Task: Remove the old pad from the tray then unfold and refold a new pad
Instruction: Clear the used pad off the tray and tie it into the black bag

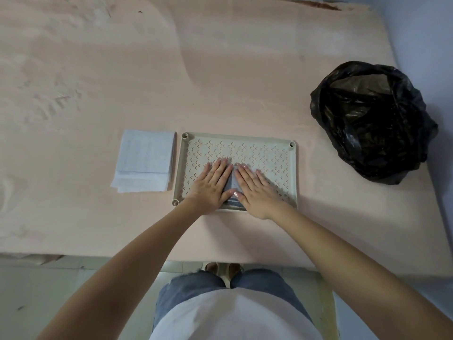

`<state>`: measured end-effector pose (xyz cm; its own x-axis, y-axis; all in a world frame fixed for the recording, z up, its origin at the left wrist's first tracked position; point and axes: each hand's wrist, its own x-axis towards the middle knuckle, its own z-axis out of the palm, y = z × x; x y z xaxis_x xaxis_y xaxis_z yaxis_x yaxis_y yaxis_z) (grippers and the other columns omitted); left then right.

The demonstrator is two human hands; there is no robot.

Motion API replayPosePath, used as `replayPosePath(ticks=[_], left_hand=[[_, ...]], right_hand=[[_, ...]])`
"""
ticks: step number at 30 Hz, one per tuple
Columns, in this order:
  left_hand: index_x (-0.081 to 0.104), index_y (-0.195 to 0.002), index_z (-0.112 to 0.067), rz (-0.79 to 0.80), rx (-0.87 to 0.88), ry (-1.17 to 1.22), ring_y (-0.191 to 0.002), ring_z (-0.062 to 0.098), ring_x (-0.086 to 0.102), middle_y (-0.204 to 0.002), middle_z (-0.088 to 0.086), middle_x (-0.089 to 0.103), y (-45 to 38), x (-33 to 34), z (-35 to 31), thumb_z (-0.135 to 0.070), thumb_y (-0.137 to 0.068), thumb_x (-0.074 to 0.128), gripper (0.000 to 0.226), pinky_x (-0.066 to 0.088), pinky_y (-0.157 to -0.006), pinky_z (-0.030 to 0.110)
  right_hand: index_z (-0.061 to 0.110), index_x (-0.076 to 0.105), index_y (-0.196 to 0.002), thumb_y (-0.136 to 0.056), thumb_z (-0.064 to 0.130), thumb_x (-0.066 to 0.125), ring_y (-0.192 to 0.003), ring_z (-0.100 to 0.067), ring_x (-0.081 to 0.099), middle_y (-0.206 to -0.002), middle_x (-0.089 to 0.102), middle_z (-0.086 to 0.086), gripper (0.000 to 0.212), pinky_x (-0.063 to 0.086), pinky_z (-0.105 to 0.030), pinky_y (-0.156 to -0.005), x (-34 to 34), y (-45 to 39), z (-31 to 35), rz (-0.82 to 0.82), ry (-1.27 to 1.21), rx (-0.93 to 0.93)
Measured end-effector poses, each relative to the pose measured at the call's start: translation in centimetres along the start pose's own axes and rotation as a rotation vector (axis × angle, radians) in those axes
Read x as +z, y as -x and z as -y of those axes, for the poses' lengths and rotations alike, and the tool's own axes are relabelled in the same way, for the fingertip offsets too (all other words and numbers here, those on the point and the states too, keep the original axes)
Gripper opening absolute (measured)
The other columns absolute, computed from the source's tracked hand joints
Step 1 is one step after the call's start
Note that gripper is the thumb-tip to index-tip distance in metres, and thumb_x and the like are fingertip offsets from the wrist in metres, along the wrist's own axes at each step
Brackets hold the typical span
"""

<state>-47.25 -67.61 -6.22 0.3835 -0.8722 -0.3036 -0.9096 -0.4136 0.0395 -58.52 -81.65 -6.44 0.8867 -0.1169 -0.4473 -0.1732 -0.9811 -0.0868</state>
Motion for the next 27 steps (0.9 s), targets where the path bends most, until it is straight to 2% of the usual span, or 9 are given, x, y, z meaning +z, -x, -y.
replayPosePath(ticks=[5,10,14,18,22,27], left_hand=[[-0.013,-0.147,-0.006,0.016,0.012,-0.089,-0.145,0.024,-0.014,-0.157,0.012,-0.014,0.0,-0.9,-0.3,-0.052,-0.098,0.006,0.070,-0.007,-0.119,0.040],[-0.013,-0.146,-0.002,-0.021,0.289,-0.166,-0.145,0.025,-0.012,-0.157,0.015,-0.009,0.6,-1.0,1.0,-0.052,-0.098,0.007,0.072,-0.003,-0.119,0.041],[-0.016,-0.146,-0.007,-0.009,0.392,-0.165,-0.145,0.023,-0.014,-0.157,0.014,-0.011,0.4,-1.1,2.4,-0.059,-0.095,0.009,0.077,-0.007,-0.119,0.038],[-0.016,-0.146,-0.006,0.004,0.384,-0.159,-0.144,0.023,-0.015,-0.157,0.014,-0.010,0.3,-0.8,2.1,-0.060,-0.094,0.010,0.079,-0.013,-0.118,0.036],[-0.015,-0.146,-0.005,0.043,0.374,-0.173,-0.144,0.024,-0.014,-0.157,0.015,-0.011,0.3,-0.8,2.0,-0.061,-0.094,0.010,0.081,-0.011,-0.118,0.036],[-0.015,-0.147,-0.007,0.105,0.374,-0.163,-0.144,0.021,-0.016,-0.157,0.014,-0.013,0.3,-2.2,2.0,-0.060,-0.094,0.010,0.079,-0.011,-0.118,0.036]], right_hand=[[0.015,-0.024,-0.143,-0.099,0.048,0.004,-0.140,-0.014,-0.028,-0.154,-0.028,-0.002,0.062,-0.014,-0.040,-0.117,-0.6,-0.2,-0.2,0.055,-0.020,-0.011],[0.015,-0.019,-0.146,-0.095,0.060,0.013,-0.141,-0.012,-0.026,-0.155,-0.024,-0.001,0.076,-0.016,-0.040,-0.117,-1.5,0.6,-1.4,0.022,0.010,-0.099],[0.015,-0.022,-0.145,-0.094,0.062,0.011,-0.141,-0.015,-0.027,-0.154,-0.027,-0.002,0.078,-0.015,-0.043,-0.117,-1.3,0.9,-1.4,0.023,0.033,-0.089],[0.013,-0.028,-0.140,-0.095,0.058,0.007,-0.139,-0.017,-0.030,-0.150,-0.033,-0.003,0.073,-0.015,-0.042,-0.117,-1.0,0.6,-1.1,0.056,0.041,-0.071],[0.012,-0.031,-0.138,-0.095,0.057,0.005,-0.140,-0.019,-0.030,-0.152,-0.032,-0.006,0.071,-0.014,-0.041,-0.117,-0.7,0.1,-1.0,0.091,0.060,-0.060],[0.014,-0.024,-0.144,-0.088,0.069,0.005,-0.140,-0.016,-0.028,-0.153,-0.030,-0.004,0.084,-0.014,-0.038,-0.117,-2.3,0.0,-2.1,0.159,0.025,-0.127]])
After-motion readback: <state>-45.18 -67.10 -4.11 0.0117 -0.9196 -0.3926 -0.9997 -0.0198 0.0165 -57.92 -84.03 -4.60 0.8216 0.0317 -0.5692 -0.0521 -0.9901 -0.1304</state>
